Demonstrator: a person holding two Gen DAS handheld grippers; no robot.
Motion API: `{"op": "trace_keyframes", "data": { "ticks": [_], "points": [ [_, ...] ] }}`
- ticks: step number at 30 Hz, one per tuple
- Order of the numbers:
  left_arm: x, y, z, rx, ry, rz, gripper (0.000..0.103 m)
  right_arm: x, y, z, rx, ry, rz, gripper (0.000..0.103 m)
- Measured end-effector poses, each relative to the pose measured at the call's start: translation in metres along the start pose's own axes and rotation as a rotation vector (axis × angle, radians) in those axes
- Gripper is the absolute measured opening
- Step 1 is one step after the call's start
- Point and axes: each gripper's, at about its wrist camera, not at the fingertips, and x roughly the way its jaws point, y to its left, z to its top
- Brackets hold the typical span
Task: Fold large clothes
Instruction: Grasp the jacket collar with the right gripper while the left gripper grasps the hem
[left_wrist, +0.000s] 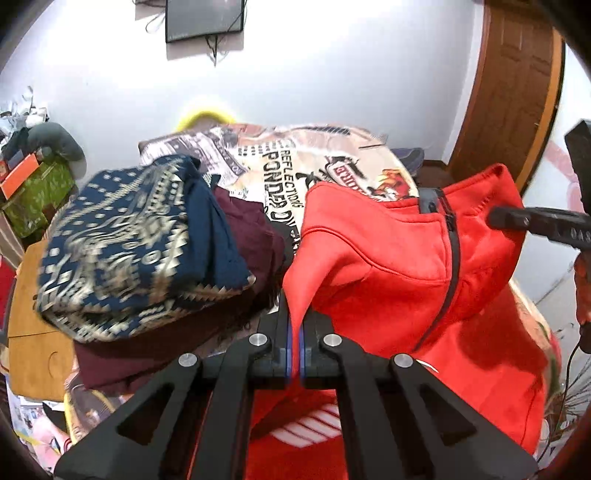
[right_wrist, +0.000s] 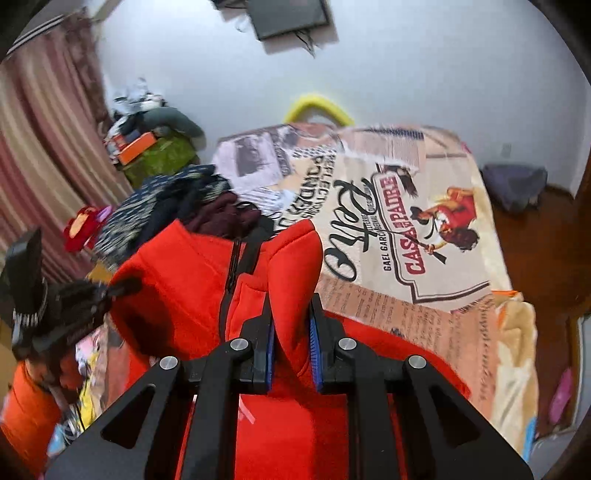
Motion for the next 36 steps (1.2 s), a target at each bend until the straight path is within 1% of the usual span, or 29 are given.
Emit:
{"op": "trace_keyframes", "data": {
  "ticks": [3,7,8,9,14,17,20,22,23,24,25,27,28,30,31,32,33,34,35,36],
  "points": [
    [-0.029,0.001,-0.015,-0.001,-0.009,-0.016,0.001,-0.021,0.014,-0.020,-0.027,-0.009,-0.001,0.014],
    [-0.051,-0.001,-0.040,-0.001,-0.001,-0.035,0.001,-0.036,0.025,-0.051,-0.034,-0.003,0.011,0.014],
    [-0.046,-0.011,-0.042,0.003,0.003,-0.040,0.001,-0.039,0.027,-0.060,-0.038,0.000,0.013,0.014],
    [-0.050,-0.013,-0.052,0.011,0.007,-0.046,0.001,-0.042,0.029,-0.071,-0.039,0.006,0.016,0.014],
    [-0.053,-0.021,-0.094,0.066,0.039,-0.016,0.001,-0.044,0.036,-0.116,-0.044,0.052,0.012,0.014],
    [-0.050,-0.020,-0.123,0.054,0.079,-0.009,0.001,-0.039,0.032,-0.143,-0.032,0.096,0.018,0.014],
    [-0.040,-0.017,-0.151,0.038,0.148,-0.013,0.002,-0.031,0.031,-0.164,-0.046,0.133,0.001,0.014],
    [-0.031,-0.016,-0.171,0.023,0.194,-0.002,0.002,-0.022,0.029,-0.176,-0.056,0.163,-0.010,0.015],
    [-0.026,-0.014,-0.179,0.015,0.219,0.009,0.005,-0.022,0.030,-0.182,-0.057,0.173,-0.010,0.016],
    [-0.022,-0.012,-0.188,0.004,0.247,0.023,0.006,-0.020,0.029,-0.187,-0.059,0.182,-0.016,0.022],
    [-0.020,-0.010,-0.194,-0.010,0.262,0.032,0.007,-0.020,0.029,-0.191,-0.064,0.184,-0.034,0.024],
    [-0.021,-0.004,-0.204,-0.047,0.275,0.042,0.010,-0.026,0.032,-0.199,-0.081,0.175,-0.061,0.027],
    [-0.024,0.000,-0.207,-0.070,0.275,0.051,0.011,-0.031,0.033,-0.200,-0.091,0.172,-0.072,0.034],
    [-0.033,0.011,-0.212,-0.119,0.263,0.063,0.014,-0.042,0.033,-0.203,-0.098,0.160,-0.073,0.037],
    [-0.038,0.019,-0.214,-0.151,0.252,0.072,0.019,-0.047,0.033,-0.204,-0.099,0.151,-0.070,0.037],
    [-0.044,0.025,-0.215,-0.177,0.240,0.082,0.030,-0.053,0.031,-0.205,-0.098,0.138,-0.069,0.037],
    [-0.049,0.033,-0.218,-0.211,0.224,0.094,0.035,-0.061,0.028,-0.204,-0.094,0.120,-0.074,0.039],
    [-0.056,0.043,-0.220,-0.251,0.204,0.110,0.044,-0.067,0.024,-0.203,-0.086,0.103,-0.086,0.042],
    [-0.061,0.052,-0.220,-0.290,0.188,0.120,0.047,-0.071,0.020,-0.201,-0.074,0.089,-0.100,0.044],
    [-0.066,0.060,-0.221,-0.325,0.180,0.124,0.047,-0.075,0.016,-0.199,-0.059,0.074,-0.110,0.047]
  ]
}}
